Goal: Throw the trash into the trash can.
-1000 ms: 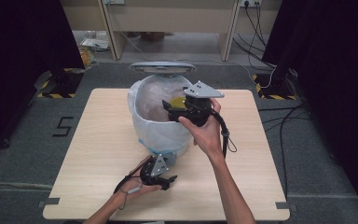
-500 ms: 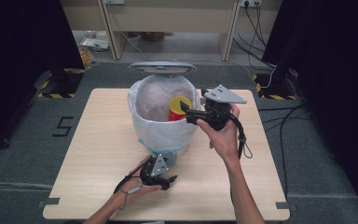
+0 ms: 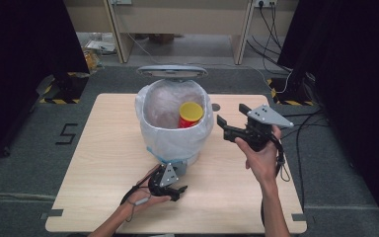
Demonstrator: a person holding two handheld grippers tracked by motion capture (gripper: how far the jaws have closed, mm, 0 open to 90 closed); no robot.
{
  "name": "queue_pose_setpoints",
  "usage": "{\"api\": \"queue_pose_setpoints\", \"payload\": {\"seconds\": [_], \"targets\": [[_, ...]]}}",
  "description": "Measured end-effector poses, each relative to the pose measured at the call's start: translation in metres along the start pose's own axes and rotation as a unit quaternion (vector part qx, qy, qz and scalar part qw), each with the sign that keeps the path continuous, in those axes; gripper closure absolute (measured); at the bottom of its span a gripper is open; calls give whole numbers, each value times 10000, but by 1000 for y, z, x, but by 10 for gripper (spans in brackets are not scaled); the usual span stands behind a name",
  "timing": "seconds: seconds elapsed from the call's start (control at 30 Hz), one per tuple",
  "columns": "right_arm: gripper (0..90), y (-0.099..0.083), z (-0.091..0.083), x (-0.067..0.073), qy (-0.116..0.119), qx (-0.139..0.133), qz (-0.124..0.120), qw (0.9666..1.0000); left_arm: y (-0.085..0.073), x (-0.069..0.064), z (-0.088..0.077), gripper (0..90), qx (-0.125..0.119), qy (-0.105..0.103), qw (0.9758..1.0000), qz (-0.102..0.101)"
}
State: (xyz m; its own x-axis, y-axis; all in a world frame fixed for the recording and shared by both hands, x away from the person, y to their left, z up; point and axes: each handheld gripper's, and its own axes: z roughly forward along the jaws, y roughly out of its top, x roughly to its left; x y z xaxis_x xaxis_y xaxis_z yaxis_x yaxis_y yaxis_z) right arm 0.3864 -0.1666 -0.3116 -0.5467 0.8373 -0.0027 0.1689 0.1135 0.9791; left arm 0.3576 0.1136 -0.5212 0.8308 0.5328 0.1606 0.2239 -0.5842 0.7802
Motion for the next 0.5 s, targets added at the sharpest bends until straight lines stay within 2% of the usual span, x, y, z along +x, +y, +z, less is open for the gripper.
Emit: {"api": "queue_pose_setpoints", "payload": {"seconds": [0.4, 0.5], "targets": [[193, -43, -13, -9, -104, -4, 218, 9997, 0, 0, 0, 236, -4, 1, 10000, 0], [195, -57, -15, -9, -113, 25, 350, 9993, 0, 0, 0, 236, -4, 0, 10000, 0]]}}
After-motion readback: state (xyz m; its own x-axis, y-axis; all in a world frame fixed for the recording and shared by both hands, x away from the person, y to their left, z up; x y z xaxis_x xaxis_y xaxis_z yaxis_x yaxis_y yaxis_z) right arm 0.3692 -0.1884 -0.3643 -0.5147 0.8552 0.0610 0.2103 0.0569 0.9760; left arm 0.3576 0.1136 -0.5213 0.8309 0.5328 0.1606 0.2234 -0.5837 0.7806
